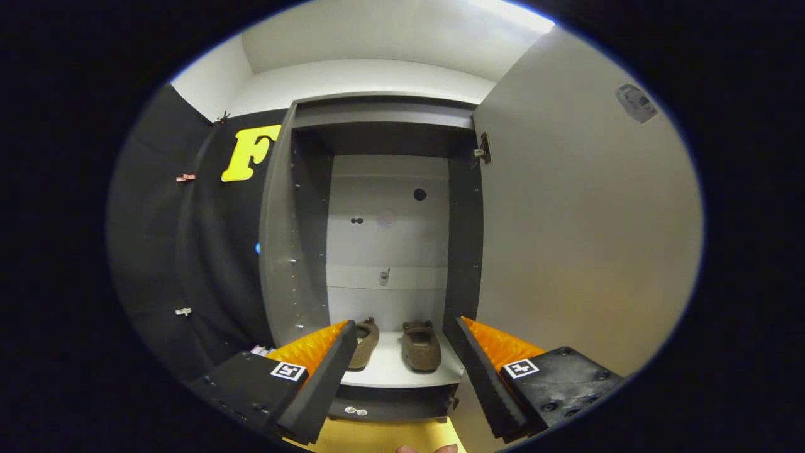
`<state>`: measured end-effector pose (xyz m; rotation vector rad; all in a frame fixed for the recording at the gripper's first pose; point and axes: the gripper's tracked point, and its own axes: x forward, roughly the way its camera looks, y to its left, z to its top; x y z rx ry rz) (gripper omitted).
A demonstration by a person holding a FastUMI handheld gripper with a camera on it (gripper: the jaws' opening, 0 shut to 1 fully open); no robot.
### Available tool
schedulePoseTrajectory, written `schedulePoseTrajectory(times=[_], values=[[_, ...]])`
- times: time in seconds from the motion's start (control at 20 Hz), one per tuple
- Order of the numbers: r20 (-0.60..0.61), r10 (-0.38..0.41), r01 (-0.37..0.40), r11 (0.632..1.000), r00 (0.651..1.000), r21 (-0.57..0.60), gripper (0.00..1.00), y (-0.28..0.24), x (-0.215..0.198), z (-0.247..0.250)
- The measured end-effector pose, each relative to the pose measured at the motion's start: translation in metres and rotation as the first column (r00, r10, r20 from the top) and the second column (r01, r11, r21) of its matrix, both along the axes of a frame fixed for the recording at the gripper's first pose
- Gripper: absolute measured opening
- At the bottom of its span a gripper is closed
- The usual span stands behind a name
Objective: Open the shoe cabinet door, grab the shoes and put them into the shoe cabinet, then close the shoe cabinet door.
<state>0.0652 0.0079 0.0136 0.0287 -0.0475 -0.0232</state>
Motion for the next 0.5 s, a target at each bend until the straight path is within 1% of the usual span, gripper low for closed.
schedulePoseTrajectory(times=[0.15,0.3,0.4,0.5], values=[[-0.021,0.038,-0.038,0.999,0.999,0.015,0.98,-0.011,-0.040,-0.002],[-0.020,0.076,-0.075,0.997,0.997,0.013,0.98,-0.026,-0.088,-0.001],[-0.016,0.086,-0.086,0.996,0.996,-0.002,0.98,-0.040,-0.119,0.003],[-0.012,0.080,-0.080,0.997,0.997,-0.004,0.98,-0.059,-0.146,0.009]])
